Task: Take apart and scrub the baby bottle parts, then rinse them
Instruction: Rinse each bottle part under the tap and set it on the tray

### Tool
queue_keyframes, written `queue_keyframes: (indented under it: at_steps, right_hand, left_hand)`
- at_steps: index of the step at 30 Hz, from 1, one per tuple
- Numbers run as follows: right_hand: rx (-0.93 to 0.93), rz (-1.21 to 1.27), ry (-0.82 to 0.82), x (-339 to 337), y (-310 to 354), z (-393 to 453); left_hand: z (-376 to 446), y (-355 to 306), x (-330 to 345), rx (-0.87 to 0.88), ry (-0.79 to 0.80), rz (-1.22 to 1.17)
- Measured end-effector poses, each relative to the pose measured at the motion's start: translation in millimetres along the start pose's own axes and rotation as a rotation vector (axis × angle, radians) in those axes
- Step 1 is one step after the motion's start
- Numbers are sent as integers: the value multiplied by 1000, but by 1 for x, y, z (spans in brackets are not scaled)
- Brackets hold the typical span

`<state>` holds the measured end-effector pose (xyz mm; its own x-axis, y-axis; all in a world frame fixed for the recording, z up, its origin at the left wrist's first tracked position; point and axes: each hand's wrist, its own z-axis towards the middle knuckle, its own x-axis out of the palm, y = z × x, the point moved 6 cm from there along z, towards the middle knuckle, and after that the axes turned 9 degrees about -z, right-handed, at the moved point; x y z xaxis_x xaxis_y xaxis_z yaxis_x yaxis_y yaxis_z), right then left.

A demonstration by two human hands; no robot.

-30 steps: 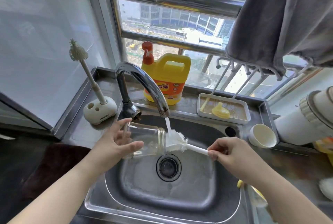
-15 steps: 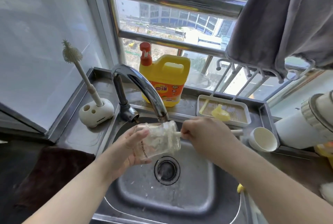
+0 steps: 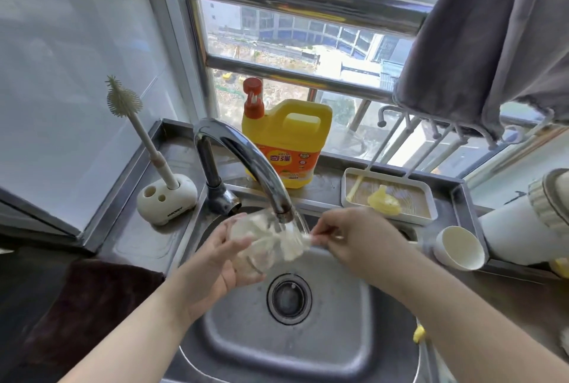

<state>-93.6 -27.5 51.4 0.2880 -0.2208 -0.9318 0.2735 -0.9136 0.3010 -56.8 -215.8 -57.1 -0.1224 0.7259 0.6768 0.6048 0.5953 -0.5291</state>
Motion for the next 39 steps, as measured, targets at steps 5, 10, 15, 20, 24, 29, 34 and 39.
queue_keyframes:
  at_steps: [5, 10, 15, 20, 24, 29, 34, 39]
  right_hand:
    - [31, 93, 46, 13, -9, -9]
    - [-39, 68, 26, 8, -4, -13]
    - [-84, -65, 150, 2, 1, -19]
    - [-63, -238, 33, -9, 2, -10]
    - [-102, -201, 106, 3, 7, -15]
    - [-65, -120, 28, -1, 12, -10]
    - [-5, -125, 71, -6, -3, -12]
    - [-75, -44, 96, 6, 13, -16]
  left_hand:
    - [-10, 4, 4, -168, 90, 101]
    - [-17, 10, 19, -350, 142, 15]
    - [-18, 12, 11, -337, -13, 83]
    - [-20, 10, 11, -218, 38, 153]
    - [-21, 4, 1, -147, 2, 115]
    - [-20, 4, 4, -101, 51, 92]
    - [-24, 2, -2, -81, 11, 88]
    - [-21, 4, 1, -94, 25, 165]
